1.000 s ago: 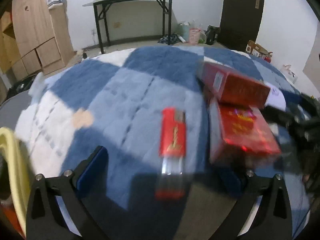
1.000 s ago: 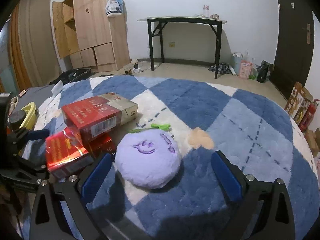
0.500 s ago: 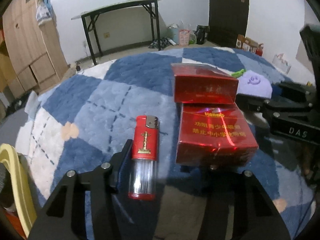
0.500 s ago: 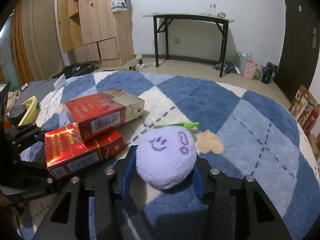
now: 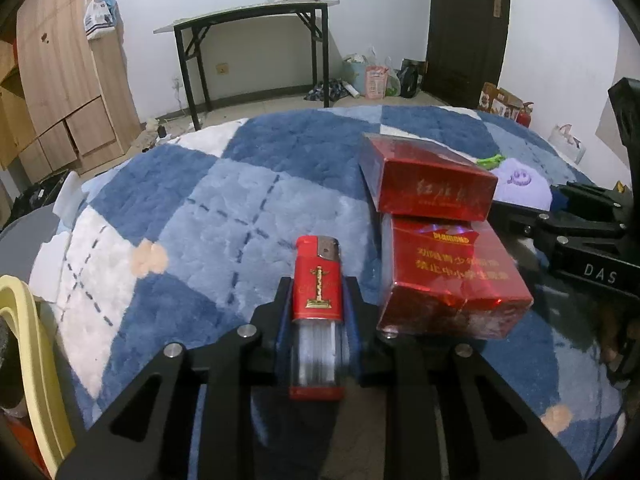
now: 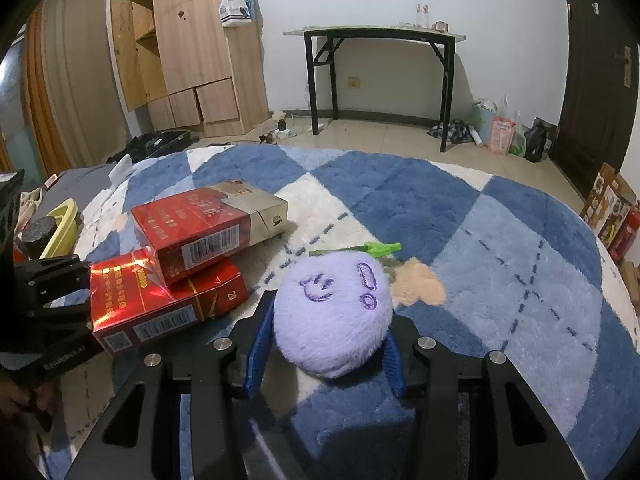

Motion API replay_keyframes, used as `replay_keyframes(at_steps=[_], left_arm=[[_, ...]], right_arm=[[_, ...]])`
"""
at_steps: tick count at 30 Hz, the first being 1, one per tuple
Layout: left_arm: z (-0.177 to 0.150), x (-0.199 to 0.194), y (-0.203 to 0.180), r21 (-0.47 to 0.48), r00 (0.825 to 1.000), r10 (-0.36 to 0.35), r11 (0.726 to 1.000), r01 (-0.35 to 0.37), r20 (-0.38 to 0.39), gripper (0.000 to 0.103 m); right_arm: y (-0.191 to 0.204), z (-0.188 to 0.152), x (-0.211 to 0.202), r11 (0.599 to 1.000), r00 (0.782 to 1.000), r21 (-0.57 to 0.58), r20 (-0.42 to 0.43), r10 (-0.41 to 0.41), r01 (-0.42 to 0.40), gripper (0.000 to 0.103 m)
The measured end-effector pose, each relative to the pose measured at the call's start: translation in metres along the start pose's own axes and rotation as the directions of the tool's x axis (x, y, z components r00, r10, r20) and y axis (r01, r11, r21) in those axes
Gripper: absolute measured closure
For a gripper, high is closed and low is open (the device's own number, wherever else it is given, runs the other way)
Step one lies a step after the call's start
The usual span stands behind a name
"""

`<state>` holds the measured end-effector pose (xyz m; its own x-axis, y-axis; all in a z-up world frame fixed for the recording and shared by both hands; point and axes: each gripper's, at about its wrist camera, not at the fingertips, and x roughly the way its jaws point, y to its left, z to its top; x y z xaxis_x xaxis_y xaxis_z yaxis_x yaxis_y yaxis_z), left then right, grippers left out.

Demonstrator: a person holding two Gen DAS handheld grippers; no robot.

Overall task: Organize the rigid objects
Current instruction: 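Grasp the red lighter with the left tool while the right tool grasps the lavender plush ball, then carry the lighter and plush ball to the yellow tray and release them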

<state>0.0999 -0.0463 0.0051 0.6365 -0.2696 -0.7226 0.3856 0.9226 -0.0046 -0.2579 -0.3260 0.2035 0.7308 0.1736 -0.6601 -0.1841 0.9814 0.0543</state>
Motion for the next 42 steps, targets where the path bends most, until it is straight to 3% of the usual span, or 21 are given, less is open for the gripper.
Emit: replay_keyframes(at_steps=[4,10,15,22,32,37,42], left_arm=[[0.001,0.003,0.007,-0.037,0.999,-0.041,0.998,0.041,-0.007,0.075],[0.002,-0.004,0.011,-0.016,1.0,0.001,1.0,-0.001,0.024,0.079],[0.007,-0.018,0.017,-0.043,0.997,0.043,0.998,-0.04,0.068,0.079],[0.015,-0.046,0.017,-0.044,0.99,0.045,0.998,-0.04,0.131,0.079],[0.03,-0.093,0.036,-0.09,0.973,0.091,0.993,-0.073,0.212,0.079],[0.03,-0.107,0.052,-0.144,0.96,0.131,0.985,-0.097,0.246,0.079],[0.031,-0.119,0.058,-0.116,0.964,0.132,0.987,-0.108,0.232,0.079]], right_arm=[[0.004,0.003,0.001,1.0,1.0,-0.018,-0.009,-0.022,0.022,0.057],[0.011,0.005,-0.006,0.998,0.999,-0.047,0.013,-0.037,0.038,0.06],[0.009,0.009,-0.031,0.998,0.994,-0.04,0.094,-0.048,0.052,0.06],[0.006,0.003,-0.047,0.999,0.991,-0.021,0.13,-0.042,0.045,0.06],[0.022,0.011,-0.085,0.999,0.978,-0.048,0.207,0.031,-0.022,0.06],[0.042,0.012,-0.096,0.989,0.967,-0.059,0.211,0.145,-0.136,0.06],[0.052,0.011,-0.099,0.982,0.962,-0.099,0.208,0.177,-0.16,0.06]])
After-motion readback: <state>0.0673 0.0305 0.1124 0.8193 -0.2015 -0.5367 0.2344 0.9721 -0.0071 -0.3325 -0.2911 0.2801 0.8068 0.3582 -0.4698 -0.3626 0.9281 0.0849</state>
